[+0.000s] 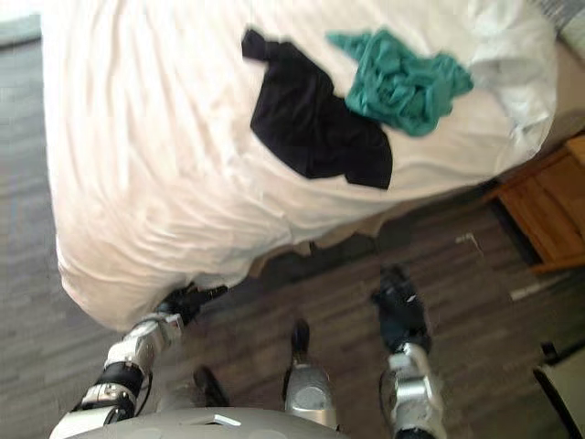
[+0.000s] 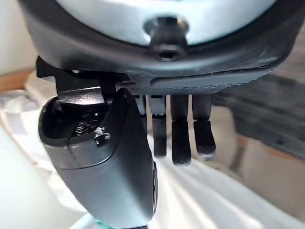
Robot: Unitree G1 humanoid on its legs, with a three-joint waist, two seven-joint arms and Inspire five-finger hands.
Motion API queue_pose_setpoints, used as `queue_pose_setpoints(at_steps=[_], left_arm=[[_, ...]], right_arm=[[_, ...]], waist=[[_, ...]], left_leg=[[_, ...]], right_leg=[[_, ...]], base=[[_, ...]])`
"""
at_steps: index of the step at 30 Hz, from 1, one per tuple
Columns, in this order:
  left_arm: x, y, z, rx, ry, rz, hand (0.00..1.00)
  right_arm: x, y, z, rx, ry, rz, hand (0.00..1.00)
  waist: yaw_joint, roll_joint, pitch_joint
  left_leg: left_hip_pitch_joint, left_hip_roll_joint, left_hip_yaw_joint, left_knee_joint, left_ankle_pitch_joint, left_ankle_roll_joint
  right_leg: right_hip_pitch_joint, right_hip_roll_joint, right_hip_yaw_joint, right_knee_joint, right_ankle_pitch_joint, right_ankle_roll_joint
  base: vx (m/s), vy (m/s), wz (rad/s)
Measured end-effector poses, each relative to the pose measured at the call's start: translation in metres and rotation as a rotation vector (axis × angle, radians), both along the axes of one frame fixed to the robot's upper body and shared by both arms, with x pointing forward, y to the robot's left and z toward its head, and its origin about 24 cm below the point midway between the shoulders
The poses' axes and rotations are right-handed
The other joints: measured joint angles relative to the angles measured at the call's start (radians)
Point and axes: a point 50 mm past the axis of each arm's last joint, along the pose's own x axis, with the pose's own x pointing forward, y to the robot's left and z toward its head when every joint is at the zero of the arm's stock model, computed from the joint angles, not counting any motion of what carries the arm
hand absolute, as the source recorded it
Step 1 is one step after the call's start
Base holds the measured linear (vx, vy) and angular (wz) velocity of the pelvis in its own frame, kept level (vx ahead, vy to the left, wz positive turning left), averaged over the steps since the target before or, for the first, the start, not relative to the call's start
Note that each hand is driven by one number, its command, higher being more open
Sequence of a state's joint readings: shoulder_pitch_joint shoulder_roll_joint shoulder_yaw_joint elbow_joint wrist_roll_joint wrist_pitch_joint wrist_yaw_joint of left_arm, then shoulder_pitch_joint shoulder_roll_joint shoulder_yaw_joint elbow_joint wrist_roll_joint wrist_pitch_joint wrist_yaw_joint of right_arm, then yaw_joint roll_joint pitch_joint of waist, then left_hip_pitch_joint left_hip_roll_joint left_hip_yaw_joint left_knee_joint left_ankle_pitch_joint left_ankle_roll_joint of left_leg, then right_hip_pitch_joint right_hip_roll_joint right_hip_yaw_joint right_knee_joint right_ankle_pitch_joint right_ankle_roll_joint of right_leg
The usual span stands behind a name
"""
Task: Tidy up the quilt and then pick up the clothes from the bed and put them into the laundry hamper
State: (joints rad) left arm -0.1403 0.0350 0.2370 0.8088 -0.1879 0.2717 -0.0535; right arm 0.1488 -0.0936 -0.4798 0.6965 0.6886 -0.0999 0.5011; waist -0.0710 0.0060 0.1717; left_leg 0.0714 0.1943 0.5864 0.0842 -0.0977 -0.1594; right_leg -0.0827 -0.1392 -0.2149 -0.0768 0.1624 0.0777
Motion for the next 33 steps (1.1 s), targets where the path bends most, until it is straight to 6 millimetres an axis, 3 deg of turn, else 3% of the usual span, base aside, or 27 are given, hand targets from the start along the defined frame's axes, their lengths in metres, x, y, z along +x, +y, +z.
queue_pose_setpoints(at_steps=[2, 5, 9, 11, 12, 13, 14, 15, 16, 17, 19, 21, 23, 25, 26, 27, 29, 30, 31, 32, 33], left_arm=[[-0.022, 0.003, -0.013, 0.012, 0.071, 0.005, 1.0], [-0.056, 0.007, -0.028, 0.048, 0.178, -0.013, 1.0], [-0.097, 0.016, -0.042, 0.051, 0.275, 0.038, 1.0], [-0.107, 0.022, -0.043, 0.052, 0.253, 0.113, 1.0], [-0.111, 0.024, -0.043, 0.06, 0.24, 0.149, 1.0], [-0.119, 0.021, -0.045, 0.064, 0.24, 0.168, 1.0], [-0.122, 0.018, -0.046, 0.059, 0.24, 0.171, 1.0], [-0.129, 0.007, -0.049, 0.034, 0.255, 0.171, 1.0], [-0.13, 0.004, -0.05, 0.029, 0.255, 0.165, 1.0], [-0.127, 0.0, -0.05, 0.033, 0.248, 0.126, 1.0], [-0.118, 0.0, -0.049, 0.037, 0.237, 0.1, 1.0], [-0.117, 0.006, -0.048, 0.055, 0.23, 0.11, 1.0], [-0.116, 0.005, -0.048, 0.057, 0.238, 0.107, 1.0], [-0.116, -0.001, -0.049, 0.058, 0.261, 0.075, 1.0], [-0.115, -0.003, -0.049, 0.062, 0.264, 0.049, 1.0], [-0.113, 0.0, -0.048, 0.071, 0.257, 0.047, 1.0], [-0.111, 0.0, -0.047, 0.085, 0.256, 0.054, 1.0], [-0.107, -0.002, -0.047, 0.086, 0.252, 0.051, 1.0], [-0.105, -0.009, -0.047, 0.066, 0.243, 0.056, 1.0], [-0.101, -0.013, -0.046, 0.059, 0.231, 0.055, 1.0], [-0.09, -0.015, -0.044, 0.066, 0.208, 0.038, 1.0]], right_arm=[[-0.015, 0.019, -0.014, -0.036, 0.098, 0.075, 1.0], [-0.036, 0.045, -0.028, -0.125, 0.222, 0.164, 1.0], [-0.047, 0.057, -0.036, -0.179, 0.315, 0.211, 1.0], [-0.047, 0.063, -0.038, -0.224, 0.343, 0.273, 1.0], [-0.044, 0.065, -0.038, -0.282, 0.34, 0.342, 1.0], [-0.042, 0.064, -0.038, -0.331, 0.339, 0.411, 1.0], [-0.041, 0.062, -0.038, -0.353, 0.344, 0.435, 1.0], [-0.041, 0.058, -0.039, -0.387, 0.366, 0.46, 1.0], [-0.038, 0.055, -0.038, -0.403, 0.362, 0.456, 1.0], [-0.036, 0.052, -0.037, -0.427, 0.374, 0.429, 1.0], [-0.034, 0.052, -0.037, -0.419, 0.38, 0.378, 1.0], [-0.034, 0.06, -0.038, -0.392, 0.372, 0.352, 1.0], [-0.033, 0.059, -0.037, -0.394, 0.37, 0.341, 1.0], [-0.031, 0.055, -0.035, -0.418, 0.372, 0.305, 1.0], [-0.037, 0.056, -0.037, -0.415, 0.394, 0.292, 1.0], [-0.042, 0.058, -0.039, -0.405, 0.411, 0.288, 1.0], [-0.039, 0.057, -0.039, -0.419, 0.415, 0.287, 1.0], [-0.037, 0.056, -0.04, -0.433, 0.424, 0.285, 1.0], [-0.035, 0.045, -0.037, -0.466, 0.427, 0.264, 1.0], [-0.035, 0.041, -0.036, -0.473, 0.436, 0.241, 1.0], [-0.042, 0.044, -0.04, -0.455, 0.472, 0.2, 1.0]], waist=[[-0.004, 0.001, -0.029], [-0.007, -0.019, -0.063], [0.012, -0.05, -0.086], [0.025, -0.06, -0.092], [0.045, -0.061, -0.093], [0.056, -0.036, -0.095], [0.062, -0.011, -0.098], [0.065, 0.032, -0.105], [0.062, 0.042, -0.103], [0.048, 0.04, -0.097], [0.042, 0.043, -0.074], [0.044, 0.01, -0.055], [0.042, 0.015, -0.049], [0.017, 0.03, -0.052], [0.015, 0.024, -0.053], [0.021, 0.011, -0.051], [0.033, 0.002, -0.041], [0.043, 0.0, -0.04], [0.051, 0.06, -0.047], [0.041, 0.064, -0.041], [0.029, 0.027, -0.026]], left_leg=[[0.053, -0.006, 0.011, -0.037, 0.006, -0.004], [0.101, -0.014, 0.027, -0.058, 0.009, -0.007], [0.134, -0.01, 0.048, -0.004, -0.025, -0.013], [0.097, 0.005, -0.096, 0.133, -0.072, 0.055], [0.057, 0.006, -0.221, 0.252, -0.116, 0.104], [0.031, 0.001, -0.353, 0.339, -0.183, 0.124], [0.037, 0.0, -0.399, 0.359, -0.216, 0.127], [0.059, 0.0, -0.454, 0.359, -0.278, 0.127], [0.074, -0.004, -0.458, 0.341, -0.302, 0.13], [0.103, -0.019, -0.441, 0.29, -0.323, 0.126], [0.154, -0.029, -0.358, 0.228, -0.324, 0.115], [0.218, -0.045, -0.219, 0.167, -0.303, 0.078], [0.257, -0.036, -0.126, 0.143, -0.295, 0.077], [0.282, -0.01, -0.051, 0.133, -0.29, 0.069], [0.298, -0.021, -0.032, 0.121, -0.284, 0.059], [0.304, -0.046, -0.023, 0.122, -0.276, 0.068], [0.291, -0.067, -0.018, 0.162, -0.231, 0.144], [0.25, -0.062, -0.022, 0.186, -0.215, 0.196], [0.258, -0.042, -0.024, 0.081, -0.18, 0.172], [0.274, -0.048, -0.035, 0.057, -0.179, 0.141], [0.293, -0.081, -0.038, 0.048, -0.179, 0.124]], right_leg=[[0.035, 0.004, 0.001, -0.001, -0.012, 0.002], [0.064, 0.005, 0.012, -0.001, -0.016, 0.005], [0.067, 0.029, 0.077, -0.001, -0.016, 0.003], [0.057, 0.039, 0.15, 0.019, -0.019, -0.003], [0.032, 0.049, 0.223, 0.05, -0.027, -0.014], [0.006, 0.077, 0.304, 0.056, -0.03, -0.012], [-0.002, 0.098, 0.338, 0.056, -0.03, -0.013], [-0.018, 0.13, 0.376, 0.051, -0.023, -0.022], [-0.029, 0.14, 0.382, 0.05, -0.018, -0.029], [-0.044, 0.14, 0.368, 0.046, -0.019, -0.032], [-0.067, 0.117, 0.264, 0.07, -0.075, -0.113], [-0.116, 0.084, 0.041, 0.187, -0.134, -0.17], [-0.133, 0.067, -0.059, 0.229, -0.187, -0.173], [-0.176, 0.05, -0.159, 0.521, -0.2, -0.183], [-0.149, 0.046, -0.173, 0.628, -0.201, -0.192], [-0.136, 0.054, -0.169, 0.6, -0.237, -0.188], [-0.108, 0.082, -0.133, 0.487, -0.21, -0.181], [-0.071, 0.134, -0.073, 0.323, -0.117, -0.139], [-0.083, 0.163, -0.066, 0.376, -0.174, -0.175], [-0.108, 0.13, -0.09, 0.522, -0.27, -0.184], [-0.083, 0.077, -0.082, 0.578, -0.374, -0.13]], base=[[0.04, 0.028, -0.09], [-0.03, 0.022, -0.08], [-0.09, -0.013, -0.47], [-0.06, -0.045, -0.97], [-0.11, 0.011, -1.78], [-0.15, 0.083, -1.95], [-0.21, 0.195, -2.07], [-0.18, 0.209, -1.55], [-0.2, 0.23, -1.55], [-0.2, 0.203, -1.13], [-0.24, 0.207, -1.19], [-0.16, 0.139, -1.58], [-0.09, 0.114, -1.45], [0.01, 0.059, -1.18], [0.12, 0.02, -0.88], [0.11, -0.026, -1.32], [0.01, -0.047, -1.39], [-0.06, -0.051, -1.31], [-0.06, -0.06, -1.07], [0.04, -0.081, -0.44], [0.08, -0.148, -0.21]])
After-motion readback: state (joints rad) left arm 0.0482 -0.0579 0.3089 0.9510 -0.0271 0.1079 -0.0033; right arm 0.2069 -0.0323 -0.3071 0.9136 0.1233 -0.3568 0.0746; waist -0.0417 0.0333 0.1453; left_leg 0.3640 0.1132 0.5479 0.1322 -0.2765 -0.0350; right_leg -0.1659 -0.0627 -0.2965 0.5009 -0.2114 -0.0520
